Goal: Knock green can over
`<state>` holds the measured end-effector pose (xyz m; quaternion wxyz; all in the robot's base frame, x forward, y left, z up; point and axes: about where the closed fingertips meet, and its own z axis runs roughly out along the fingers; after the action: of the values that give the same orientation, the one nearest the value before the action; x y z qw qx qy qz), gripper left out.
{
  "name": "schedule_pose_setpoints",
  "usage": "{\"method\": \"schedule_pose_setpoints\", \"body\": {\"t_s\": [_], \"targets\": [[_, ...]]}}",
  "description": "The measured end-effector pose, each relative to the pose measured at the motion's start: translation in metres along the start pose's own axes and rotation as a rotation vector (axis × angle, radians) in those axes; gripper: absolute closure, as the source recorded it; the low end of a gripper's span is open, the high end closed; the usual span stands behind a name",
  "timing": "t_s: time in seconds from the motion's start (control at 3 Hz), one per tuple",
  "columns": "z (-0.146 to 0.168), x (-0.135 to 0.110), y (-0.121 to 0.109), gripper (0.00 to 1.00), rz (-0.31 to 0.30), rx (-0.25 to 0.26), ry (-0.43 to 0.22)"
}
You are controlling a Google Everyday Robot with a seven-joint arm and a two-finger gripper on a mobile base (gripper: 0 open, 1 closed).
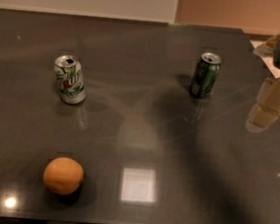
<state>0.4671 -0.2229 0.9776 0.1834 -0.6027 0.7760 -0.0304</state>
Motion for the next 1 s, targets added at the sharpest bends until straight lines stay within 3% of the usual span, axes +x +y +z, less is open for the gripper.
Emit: {"method": "schedule_pose_setpoints", "body": {"t_s": [0.67, 1.0], "targets": [[0.023, -0.013, -0.049, 0.0, -0.012, 0.03, -0.047], [0.037, -0.018, -0.073, 0.0, 0.01, 0.049, -0.077]]}}
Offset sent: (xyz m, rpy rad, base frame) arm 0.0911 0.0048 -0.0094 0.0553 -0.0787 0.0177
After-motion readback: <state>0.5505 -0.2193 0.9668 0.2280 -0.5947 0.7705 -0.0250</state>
